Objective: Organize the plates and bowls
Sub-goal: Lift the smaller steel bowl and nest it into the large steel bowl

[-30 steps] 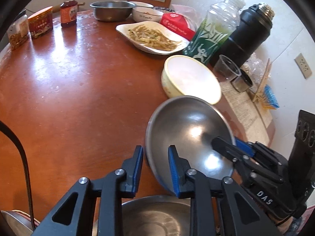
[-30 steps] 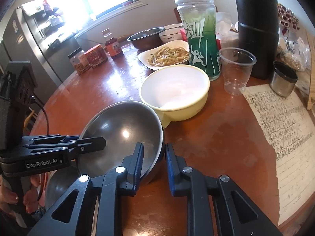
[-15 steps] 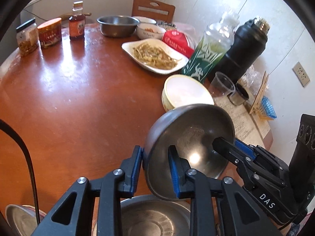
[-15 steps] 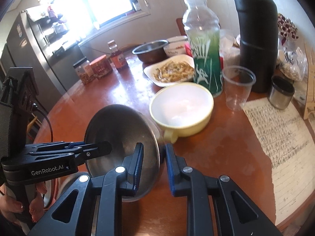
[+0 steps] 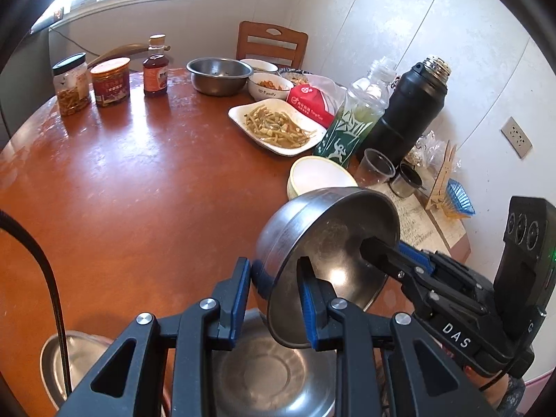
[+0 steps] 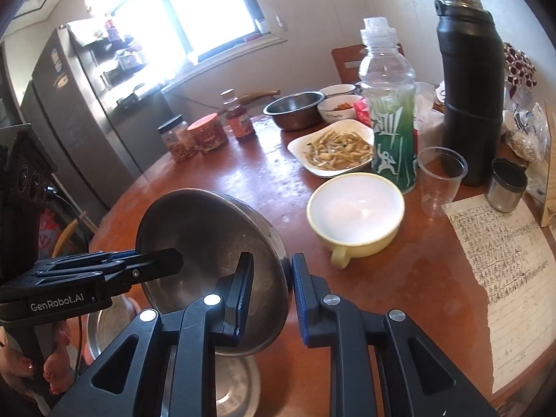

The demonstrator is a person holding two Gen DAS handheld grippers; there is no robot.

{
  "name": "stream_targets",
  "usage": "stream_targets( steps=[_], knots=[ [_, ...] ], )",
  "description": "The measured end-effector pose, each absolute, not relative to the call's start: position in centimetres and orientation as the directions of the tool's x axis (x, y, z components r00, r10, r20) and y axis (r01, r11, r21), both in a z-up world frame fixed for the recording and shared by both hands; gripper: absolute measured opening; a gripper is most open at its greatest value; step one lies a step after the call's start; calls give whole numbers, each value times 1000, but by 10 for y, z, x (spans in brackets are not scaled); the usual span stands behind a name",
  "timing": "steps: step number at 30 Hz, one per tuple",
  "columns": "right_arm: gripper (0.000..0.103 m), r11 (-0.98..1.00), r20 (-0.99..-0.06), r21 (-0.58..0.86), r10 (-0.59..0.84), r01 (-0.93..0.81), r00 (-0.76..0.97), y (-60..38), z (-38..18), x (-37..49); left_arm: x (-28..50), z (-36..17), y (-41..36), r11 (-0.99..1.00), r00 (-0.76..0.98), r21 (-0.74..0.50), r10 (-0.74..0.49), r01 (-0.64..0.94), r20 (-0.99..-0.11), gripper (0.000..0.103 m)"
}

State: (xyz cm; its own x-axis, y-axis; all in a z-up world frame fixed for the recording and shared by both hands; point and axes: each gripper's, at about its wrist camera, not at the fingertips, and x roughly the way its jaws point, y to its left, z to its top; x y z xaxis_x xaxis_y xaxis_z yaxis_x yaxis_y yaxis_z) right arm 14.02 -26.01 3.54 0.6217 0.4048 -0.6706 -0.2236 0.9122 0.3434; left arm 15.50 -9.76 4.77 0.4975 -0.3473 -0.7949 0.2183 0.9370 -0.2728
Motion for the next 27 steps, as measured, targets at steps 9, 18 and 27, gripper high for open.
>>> stream_targets(
  steps=[9,18,27],
  knots=[
    [24,904,-670,328,428,-275,607,-243,44,112,123,45,-80,935,475,-293,-355,202,-805,27],
    [25,893,-683,319,450,-318,575,-227,46,81,90,41,-64,937,465,-291,-349,195,-814,27],
    [25,880,-726,316,465,-354,507,-213,31,55,66,25,-52,931,398,-312,-364,192,-842,29]
  ],
)
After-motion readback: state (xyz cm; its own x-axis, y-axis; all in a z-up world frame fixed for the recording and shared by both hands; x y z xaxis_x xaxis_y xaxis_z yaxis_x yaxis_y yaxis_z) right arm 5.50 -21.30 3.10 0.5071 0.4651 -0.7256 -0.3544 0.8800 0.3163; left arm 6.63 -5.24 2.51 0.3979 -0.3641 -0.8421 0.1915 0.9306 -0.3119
